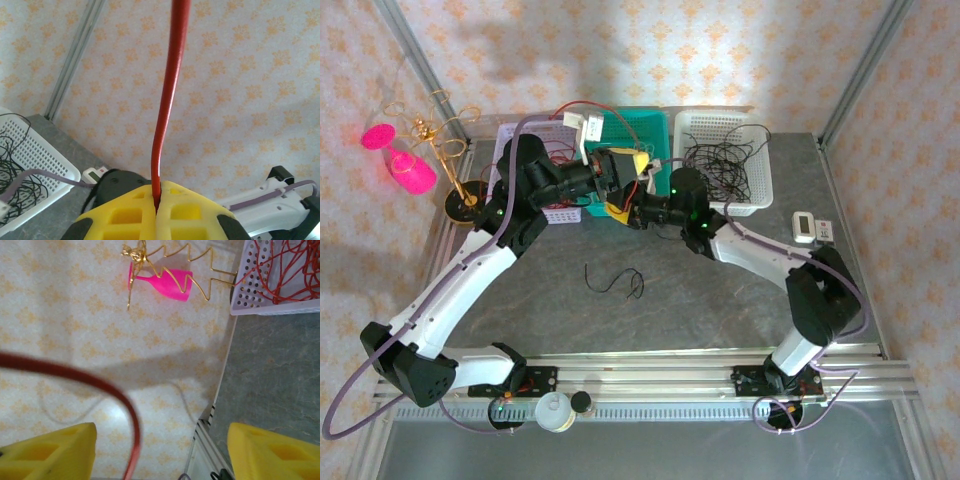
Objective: Untangle the cables
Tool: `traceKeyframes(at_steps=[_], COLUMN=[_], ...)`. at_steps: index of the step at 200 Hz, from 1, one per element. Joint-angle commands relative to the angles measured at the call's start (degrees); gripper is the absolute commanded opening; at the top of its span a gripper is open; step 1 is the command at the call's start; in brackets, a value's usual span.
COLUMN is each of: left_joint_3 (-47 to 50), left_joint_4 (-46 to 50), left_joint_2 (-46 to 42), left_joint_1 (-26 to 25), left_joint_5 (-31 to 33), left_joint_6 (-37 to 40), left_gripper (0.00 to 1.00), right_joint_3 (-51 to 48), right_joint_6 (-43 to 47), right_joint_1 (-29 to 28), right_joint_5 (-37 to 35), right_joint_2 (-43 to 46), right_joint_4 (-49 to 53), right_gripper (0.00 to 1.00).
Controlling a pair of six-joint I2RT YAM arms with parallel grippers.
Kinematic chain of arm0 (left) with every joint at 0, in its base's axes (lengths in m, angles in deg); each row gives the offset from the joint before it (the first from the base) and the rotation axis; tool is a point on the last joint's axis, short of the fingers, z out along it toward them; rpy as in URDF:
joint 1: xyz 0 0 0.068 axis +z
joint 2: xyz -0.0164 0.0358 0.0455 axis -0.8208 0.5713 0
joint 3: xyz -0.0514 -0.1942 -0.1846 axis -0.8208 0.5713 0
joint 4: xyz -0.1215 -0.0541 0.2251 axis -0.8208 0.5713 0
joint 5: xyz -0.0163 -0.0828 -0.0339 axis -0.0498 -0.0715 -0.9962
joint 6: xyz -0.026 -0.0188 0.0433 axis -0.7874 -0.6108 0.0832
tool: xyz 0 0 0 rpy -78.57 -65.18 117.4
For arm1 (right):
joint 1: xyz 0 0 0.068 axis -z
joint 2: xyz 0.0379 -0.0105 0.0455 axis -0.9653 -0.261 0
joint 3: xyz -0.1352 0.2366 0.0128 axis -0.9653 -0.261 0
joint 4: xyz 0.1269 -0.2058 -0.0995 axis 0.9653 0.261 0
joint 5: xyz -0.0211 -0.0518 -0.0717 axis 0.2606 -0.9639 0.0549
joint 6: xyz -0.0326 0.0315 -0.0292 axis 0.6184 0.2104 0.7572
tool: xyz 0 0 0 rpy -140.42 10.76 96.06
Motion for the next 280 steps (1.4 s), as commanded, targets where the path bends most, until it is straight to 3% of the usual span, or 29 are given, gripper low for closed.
traceKeyframes(at_steps=[1, 46, 87, 111, 145, 157, 164, 178, 197, 227, 280], left_joint_3=[-1.4, -5.3, -7.5, -6.8, -7.4, -7.3, -7.2, -7.1, -7.1, -9.4, -13.6], left_joint_4=[-3.9, -2.8, -1.7, -2.1, -2.5, -2.8, -2.8, -1.7, 0.9, 8.1, 14.5], left_joint_2=[-1.7, -2.9, -4.6, -5.4, -4.8, -4.5, -4.1, -3.2, -1.4, 2.5, 9.0], left_joint_1=[0.1, 0.1, 0.3, 0.4, 1.8, 2.7, 3.7, 5.8, 9.6, 16.9, 27.3], left_joint_5=[-3.0, -3.1, 4.6, 11.1, 14.5, 15.0, 15.1, 16.0, 18.5, 21.0, 22.7], left_joint_6=[-0.8, 3.6, 13.1, 18.9, 22.4, 23.1, 23.1, 22.7, 21.7, 20.2, 20.8], left_gripper=[0.00, 0.00, 0.00, 0.00, 0.00, 0.00, 0.00, 0.00, 0.00, 0.00, 0.00], right_joint_3=[3.5, 2.9, -0.6, -4.9, -10.4, -12.2, -12.5, -11.4, -8.0, -8.5, -19.6], right_joint_6=[-3.0, -14.5, -18.7, -23.9, -28.1, -28.8, -28.0, -24.2, -14.9, -4.0, 1.3], right_joint_1=[-0.1, -0.2, -0.2, -0.2, -0.2, -0.1, 0.0, 0.4, 1.4, 4.8, 11.1], right_joint_5=[1.5, 1.8, 0.5, -1.7, -6.9, -8.3, -8.8, -10.1, -13.5, -19.8, -24.5], right_joint_2=[-3.0, -8.4, -8.1, -6.9, -4.4, -3.4, -2.8, -0.8, 3.1, 10.2, 23.5], right_joint_4=[-4.4, -8.2, -7.1, -9.8, -9.2, -9.8, -9.3, -5.5, 7.3, 23.9, 32.8], right_gripper=[0.59, 0.18, 0.00, 0.00, 0.00, 0.24, 0.33, 0.44, 0.52, 0.56, 0.56])
